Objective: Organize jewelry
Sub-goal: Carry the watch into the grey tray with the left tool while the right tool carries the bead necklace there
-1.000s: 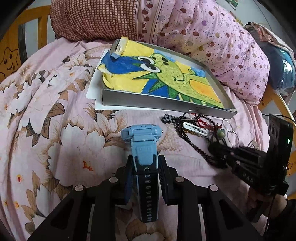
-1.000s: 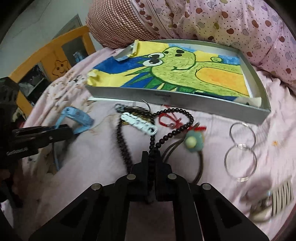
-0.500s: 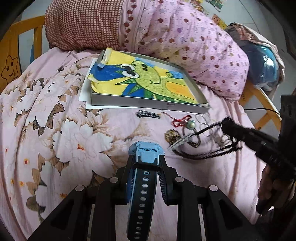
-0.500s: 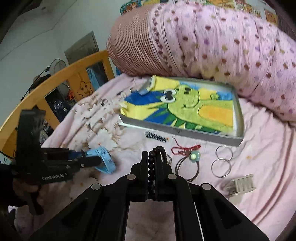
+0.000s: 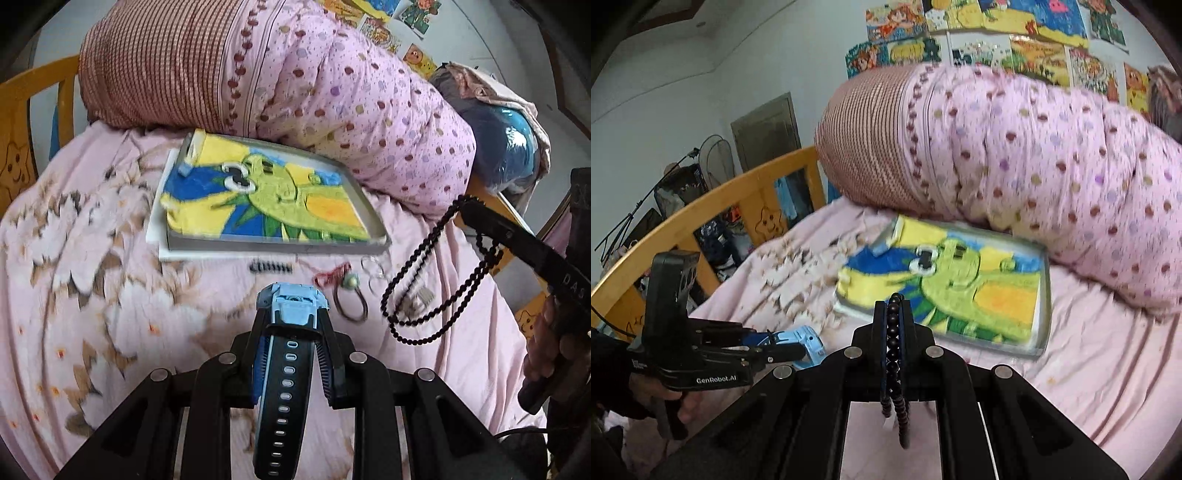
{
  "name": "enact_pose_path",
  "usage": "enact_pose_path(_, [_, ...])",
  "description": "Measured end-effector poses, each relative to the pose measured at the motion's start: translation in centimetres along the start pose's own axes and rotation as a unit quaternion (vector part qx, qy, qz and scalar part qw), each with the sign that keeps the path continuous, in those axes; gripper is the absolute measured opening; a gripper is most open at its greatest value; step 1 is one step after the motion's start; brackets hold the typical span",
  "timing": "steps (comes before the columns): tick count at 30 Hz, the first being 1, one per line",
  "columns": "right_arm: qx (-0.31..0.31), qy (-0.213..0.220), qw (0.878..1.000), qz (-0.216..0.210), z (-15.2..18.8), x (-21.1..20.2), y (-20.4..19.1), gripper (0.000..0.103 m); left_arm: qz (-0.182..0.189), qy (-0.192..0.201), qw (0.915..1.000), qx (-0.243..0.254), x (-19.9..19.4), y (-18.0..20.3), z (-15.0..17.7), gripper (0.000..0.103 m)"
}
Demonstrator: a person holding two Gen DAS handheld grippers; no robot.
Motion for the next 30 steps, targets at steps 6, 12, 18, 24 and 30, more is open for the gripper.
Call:
enact_pose_path(6, [0.013, 0.021, 1.0, 0.003, -5.0, 2.3, 2.0, 0.005, -0.033, 0.036, 0.9986, 0.022, 0.1, -0.9, -5.8, 0.023])
enact_pose_path(12, [0.036, -0.003, 0.999, 0.001, -6.9, 8.4, 4.0, 0.005, -0.04, 0.042, 0.9983, 0.002, 3.5, -3.3, -11.1, 0.023])
enact_pose_path(18, [0.063, -0.057, 0.996, 0.009, -5.8, 15.3, 5.9, 0.005, -0.041, 0.011, 0.9987, -0.027, 9.1, -5.3, -13.7, 0.023])
enact_pose_path(24, [0.092, -0.112, 0.989, 0.01, -3.5, 18.7, 7.6, 0.014, -0.03, -0.03, 0.9971, -0.063, 13.1, -6.6, -13.5, 0.023])
enact_pose_path(30, [0.104, -0.109, 0.988, 0.019, -2.6, 17.9, 9.1, 0.055, -0.019, -0.035, 0.9955, -0.086, 13.3, -6.8, -13.6, 0.028])
Point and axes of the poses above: each gripper's, at about its wrist camera, not at the fingertips, and x roughly the way its jaws point, y to its right, z to its underside, the point moved 5 cm from there along x, roughly the way its jaws point, and after that the axes turned 11 degrees about -y, right-handed, at the moved point
